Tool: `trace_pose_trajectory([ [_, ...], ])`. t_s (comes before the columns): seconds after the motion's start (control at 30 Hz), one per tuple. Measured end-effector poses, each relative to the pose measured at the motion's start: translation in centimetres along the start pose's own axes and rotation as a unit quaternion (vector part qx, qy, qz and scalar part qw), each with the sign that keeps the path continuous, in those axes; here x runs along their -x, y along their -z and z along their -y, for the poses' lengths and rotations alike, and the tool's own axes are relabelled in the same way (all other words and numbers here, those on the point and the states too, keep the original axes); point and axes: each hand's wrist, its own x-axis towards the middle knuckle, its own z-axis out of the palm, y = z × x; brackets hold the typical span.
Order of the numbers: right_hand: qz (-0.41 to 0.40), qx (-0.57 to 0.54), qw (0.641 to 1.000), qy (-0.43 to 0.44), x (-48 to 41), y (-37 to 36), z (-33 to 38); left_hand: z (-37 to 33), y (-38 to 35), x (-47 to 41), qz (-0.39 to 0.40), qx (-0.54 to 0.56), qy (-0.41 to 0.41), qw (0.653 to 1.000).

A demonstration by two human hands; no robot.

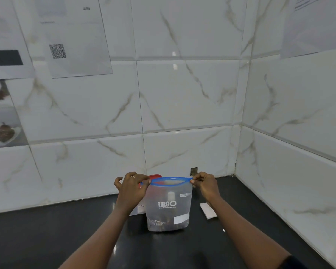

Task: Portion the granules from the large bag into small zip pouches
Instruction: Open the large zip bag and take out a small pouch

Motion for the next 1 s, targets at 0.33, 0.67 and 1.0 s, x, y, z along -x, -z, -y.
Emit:
trace_pose_trajectory([
  [0.33, -0.047, 0.019, 0.999, 0.003, -0.5, 1.9, -0.4, -10.2, -7.0, 1.8, -0.048, 0.17, -0.182, 0.967],
  [0.67, -0.109, 0.106, 0.979, -0.135, -1.2, 7.6, -8.1, -15.7, -16.8, 4.9, 0.203, 0.177, 0.049, 0.962],
  [1.0, -0.077, 0.264, 0.939, -0.209, -3.7, 9.2, -13.9, -13.7, -22.5, 4.6, 0.275, 0.134, 0.276, 0.911],
])
